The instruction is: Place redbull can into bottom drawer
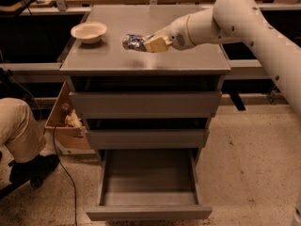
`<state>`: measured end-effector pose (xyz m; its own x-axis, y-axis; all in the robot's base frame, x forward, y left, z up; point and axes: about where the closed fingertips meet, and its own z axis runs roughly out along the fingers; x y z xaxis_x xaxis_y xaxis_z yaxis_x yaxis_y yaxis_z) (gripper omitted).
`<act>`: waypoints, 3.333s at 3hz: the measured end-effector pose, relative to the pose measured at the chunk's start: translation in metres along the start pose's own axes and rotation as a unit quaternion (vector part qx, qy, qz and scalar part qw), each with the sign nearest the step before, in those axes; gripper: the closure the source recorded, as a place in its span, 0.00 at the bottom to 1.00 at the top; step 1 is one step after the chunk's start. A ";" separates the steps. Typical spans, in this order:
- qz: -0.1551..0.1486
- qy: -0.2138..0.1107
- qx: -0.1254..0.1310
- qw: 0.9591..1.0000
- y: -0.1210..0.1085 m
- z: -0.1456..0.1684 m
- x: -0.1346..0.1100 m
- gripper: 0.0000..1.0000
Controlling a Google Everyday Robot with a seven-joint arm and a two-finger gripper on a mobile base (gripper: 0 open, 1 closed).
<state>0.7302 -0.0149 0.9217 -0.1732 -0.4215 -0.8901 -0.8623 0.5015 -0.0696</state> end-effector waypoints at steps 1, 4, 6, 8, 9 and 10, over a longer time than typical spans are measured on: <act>0.004 0.001 -0.031 1.000 0.025 -0.015 0.011 1.00; -0.003 0.010 -0.064 0.998 0.063 -0.039 0.045 1.00; -0.016 0.048 -0.104 0.993 0.088 -0.054 0.120 1.00; -0.042 0.131 -0.121 0.983 0.092 -0.040 0.211 1.00; -0.042 0.131 -0.121 0.983 0.092 -0.040 0.211 1.00; -0.052 0.132 -0.121 0.982 0.097 -0.041 0.222 1.00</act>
Offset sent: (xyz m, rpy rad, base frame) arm -0.0242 -0.0022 -0.0031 0.0091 0.0256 0.0419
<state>0.5891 -0.0906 0.7358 -0.1679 -0.6588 -0.7333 -0.9644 0.2639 -0.0163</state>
